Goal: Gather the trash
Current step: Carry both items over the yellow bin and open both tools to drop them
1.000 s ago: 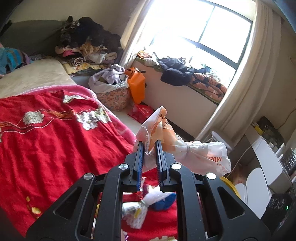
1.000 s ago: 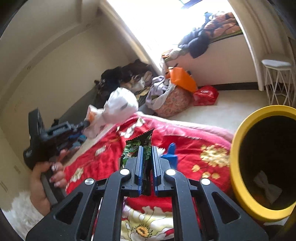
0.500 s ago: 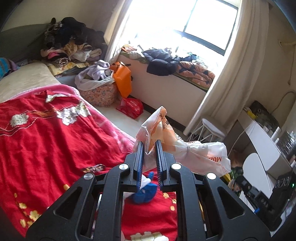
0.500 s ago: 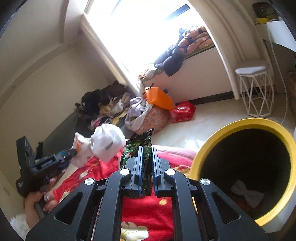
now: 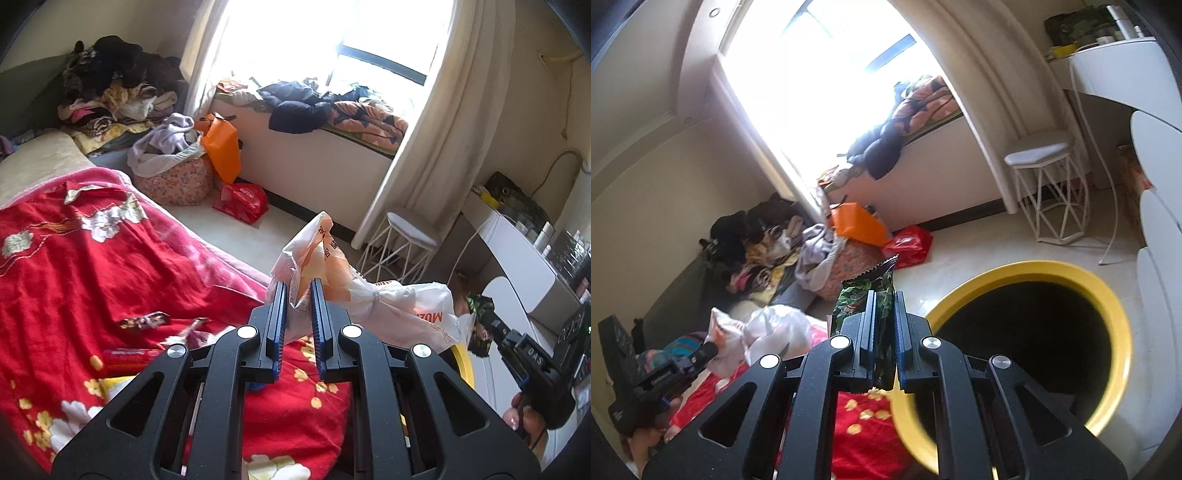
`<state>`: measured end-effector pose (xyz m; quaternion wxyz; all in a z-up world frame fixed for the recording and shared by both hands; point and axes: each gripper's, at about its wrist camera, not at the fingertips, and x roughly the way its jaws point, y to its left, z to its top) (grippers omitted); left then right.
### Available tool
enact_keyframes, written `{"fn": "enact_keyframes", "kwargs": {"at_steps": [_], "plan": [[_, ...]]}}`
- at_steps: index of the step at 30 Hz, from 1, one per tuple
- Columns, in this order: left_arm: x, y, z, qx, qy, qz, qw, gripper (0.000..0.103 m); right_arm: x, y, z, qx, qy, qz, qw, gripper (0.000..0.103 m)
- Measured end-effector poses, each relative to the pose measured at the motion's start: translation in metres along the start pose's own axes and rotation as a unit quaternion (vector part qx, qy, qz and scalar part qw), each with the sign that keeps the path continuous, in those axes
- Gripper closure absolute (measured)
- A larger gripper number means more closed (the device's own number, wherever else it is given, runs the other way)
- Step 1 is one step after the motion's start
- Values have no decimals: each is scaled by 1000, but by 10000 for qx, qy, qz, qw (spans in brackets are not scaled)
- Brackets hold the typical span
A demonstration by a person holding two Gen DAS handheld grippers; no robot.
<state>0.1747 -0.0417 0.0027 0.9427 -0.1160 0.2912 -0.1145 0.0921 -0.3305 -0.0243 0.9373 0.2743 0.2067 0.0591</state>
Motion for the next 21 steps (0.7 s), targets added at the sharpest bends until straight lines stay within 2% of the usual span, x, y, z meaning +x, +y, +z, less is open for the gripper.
{"fn": "enact_keyframes", "kwargs": {"at_steps": [7,21], "plan": [[9,-19,-9,135,101,-63,9998,94,-1,-18,7,84,-77,-327,9994,94],[32,-65,-37,751,351,-130,9965,94,3,-48,8,113,-32,-990,9950,94]]}}
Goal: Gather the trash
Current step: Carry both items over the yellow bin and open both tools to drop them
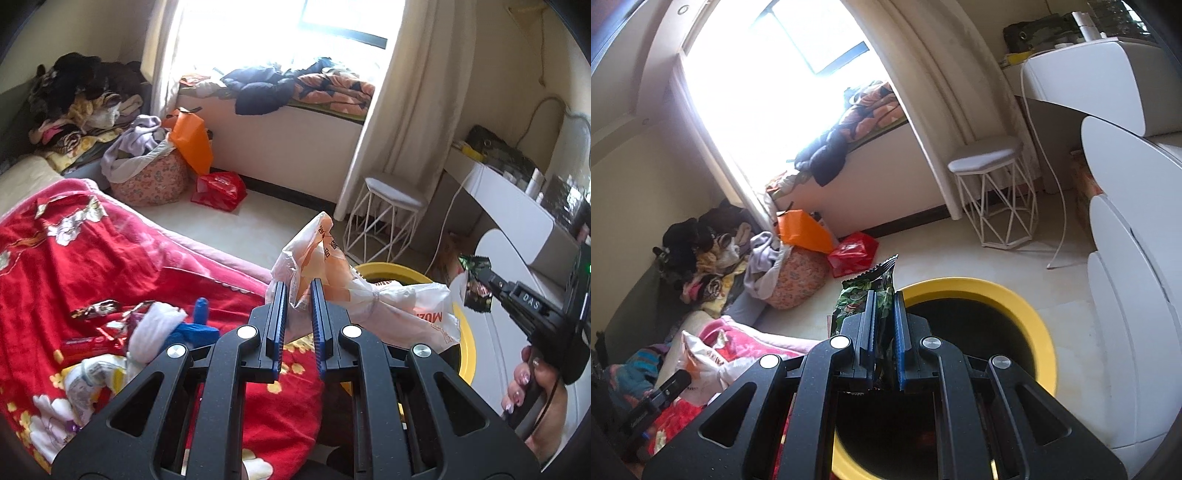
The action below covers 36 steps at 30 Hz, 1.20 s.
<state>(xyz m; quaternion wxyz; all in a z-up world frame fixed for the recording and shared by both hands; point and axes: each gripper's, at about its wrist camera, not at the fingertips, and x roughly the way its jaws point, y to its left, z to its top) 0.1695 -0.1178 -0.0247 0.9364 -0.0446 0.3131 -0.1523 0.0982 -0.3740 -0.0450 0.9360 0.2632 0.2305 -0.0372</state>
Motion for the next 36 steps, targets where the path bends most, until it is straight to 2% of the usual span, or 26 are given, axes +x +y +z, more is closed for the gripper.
{"fn": "enact_keyframes", "kwargs": {"at_steps": [15,27,33,36], "plan": [[34,-44,-24,776,397,15,9962,94,12,-18,5,179,93,-150,9997,94],[52,-66,-41,1070,676,-272,9916,93,29,-24,4,223,420,-82,9988,94],[56,-65,-42,1013,695,-364,9918,86,33,-24,3,274,544,-49,9981,90],[55,-63,-43,952,677,-441,9922,82,35,-21,4,251,561,-62,9981,76]]}}
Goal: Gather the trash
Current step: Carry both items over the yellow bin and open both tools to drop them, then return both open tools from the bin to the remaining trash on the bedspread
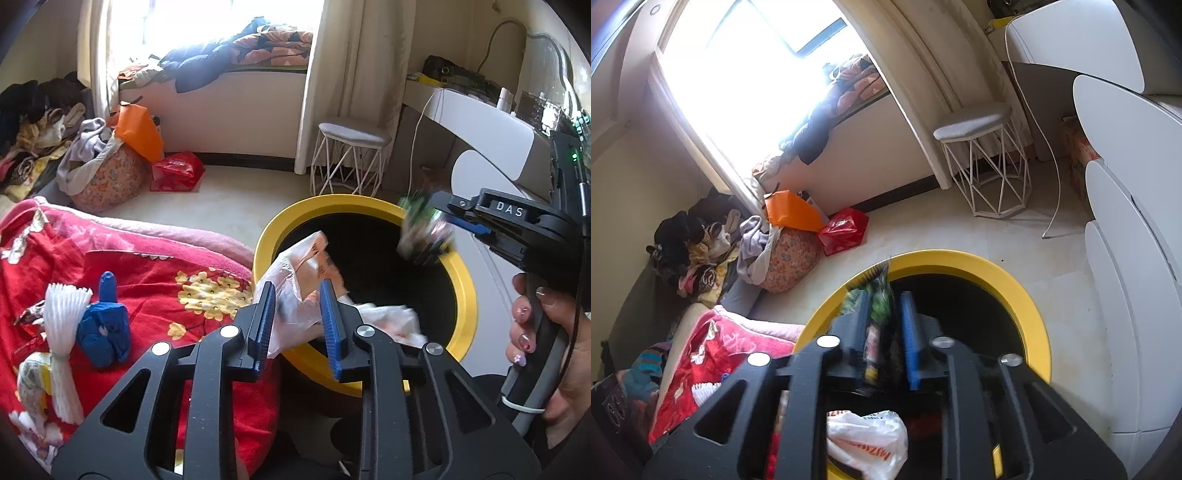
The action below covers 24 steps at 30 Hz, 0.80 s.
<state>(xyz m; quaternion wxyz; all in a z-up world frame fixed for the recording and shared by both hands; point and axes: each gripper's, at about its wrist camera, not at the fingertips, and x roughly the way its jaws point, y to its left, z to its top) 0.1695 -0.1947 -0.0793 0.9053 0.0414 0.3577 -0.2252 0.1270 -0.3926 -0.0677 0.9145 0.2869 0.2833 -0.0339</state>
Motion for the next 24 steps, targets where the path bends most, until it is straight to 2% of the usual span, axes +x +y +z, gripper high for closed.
{"fn": "enact_keyframes", "kwargs": {"at_steps": [2,4,8,10,12,13,15,19,22,24], "plan": [[-2,1,0,-46,-61,-82,9999,75,0,0,-1,-3,12,-16,10000,69],[-4,1,-1,-95,-116,-150,9998,62,1,-1,-1,10,32,-37,10000,66],[-11,5,0,-235,-234,-225,9992,48,1,-4,-1,54,42,-78,9999,63],[-14,7,1,-334,-274,-256,9987,33,1,-3,-1,42,42,-101,9999,62],[-20,9,2,-433,-350,-278,9981,21,1,-2,-2,18,32,-111,9999,61],[-23,10,2,-450,-387,-258,9979,13,1,-1,-3,5,20,-120,9999,57],[-31,10,3,-399,-500,-131,9979,11,-1,1,-3,-30,-25,-139,9999,50],[-45,10,1,-365,-621,-14,9974,11,-3,7,-4,-168,-106,-123,9997,46],[-53,12,-2,-345,-680,101,9970,11,-7,14,-5,-318,-256,-81,9991,38],[-59,15,-4,-372,-708,150,9967,11,-12,18,-6,-428,-383,-61,9983,36]]}}
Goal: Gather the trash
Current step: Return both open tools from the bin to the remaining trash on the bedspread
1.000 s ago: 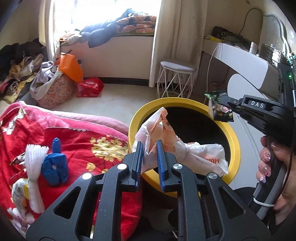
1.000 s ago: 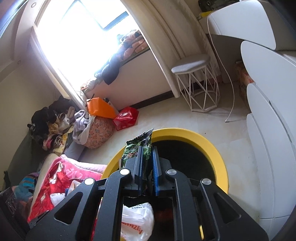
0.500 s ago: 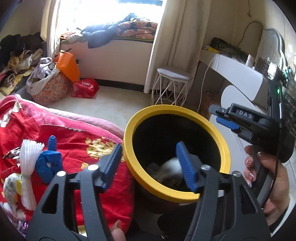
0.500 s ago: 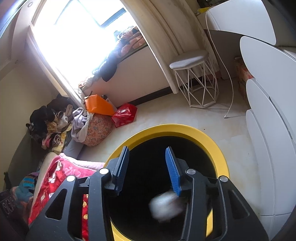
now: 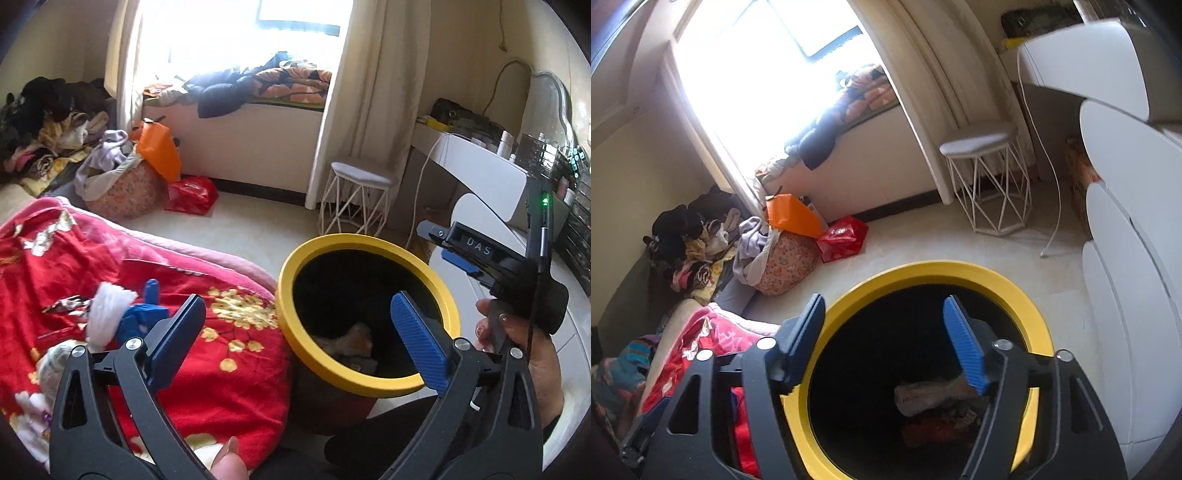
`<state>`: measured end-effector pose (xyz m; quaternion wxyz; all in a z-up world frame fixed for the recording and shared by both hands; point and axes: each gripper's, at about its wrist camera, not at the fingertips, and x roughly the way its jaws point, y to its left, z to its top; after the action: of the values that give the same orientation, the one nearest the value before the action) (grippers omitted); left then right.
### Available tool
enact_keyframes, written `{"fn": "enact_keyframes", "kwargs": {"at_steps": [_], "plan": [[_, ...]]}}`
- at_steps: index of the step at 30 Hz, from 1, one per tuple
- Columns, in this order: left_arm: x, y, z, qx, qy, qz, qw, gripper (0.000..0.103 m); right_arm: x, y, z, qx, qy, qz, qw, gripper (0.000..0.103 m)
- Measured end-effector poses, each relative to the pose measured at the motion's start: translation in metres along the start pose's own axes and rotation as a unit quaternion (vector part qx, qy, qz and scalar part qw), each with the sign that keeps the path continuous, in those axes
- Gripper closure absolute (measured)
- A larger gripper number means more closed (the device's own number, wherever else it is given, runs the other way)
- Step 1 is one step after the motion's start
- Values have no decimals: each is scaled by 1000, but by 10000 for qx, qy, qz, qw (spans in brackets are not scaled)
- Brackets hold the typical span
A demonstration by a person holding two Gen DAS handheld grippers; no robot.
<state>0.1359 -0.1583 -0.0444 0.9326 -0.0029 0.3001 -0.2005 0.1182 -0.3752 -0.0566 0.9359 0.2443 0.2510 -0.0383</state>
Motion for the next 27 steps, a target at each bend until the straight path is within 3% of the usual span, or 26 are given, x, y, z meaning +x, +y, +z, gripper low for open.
{"fn": "enact_keyframes", "kwargs": {"at_steps": [8,27], "plan": [[-21,19,-2,-214,-114,186,9995,11,-12,26,-4,-489,-349,113,9981,28],[-60,56,-7,-595,-483,731,9944,11,-29,90,-29,-1518,-550,646,9848,25]]}}
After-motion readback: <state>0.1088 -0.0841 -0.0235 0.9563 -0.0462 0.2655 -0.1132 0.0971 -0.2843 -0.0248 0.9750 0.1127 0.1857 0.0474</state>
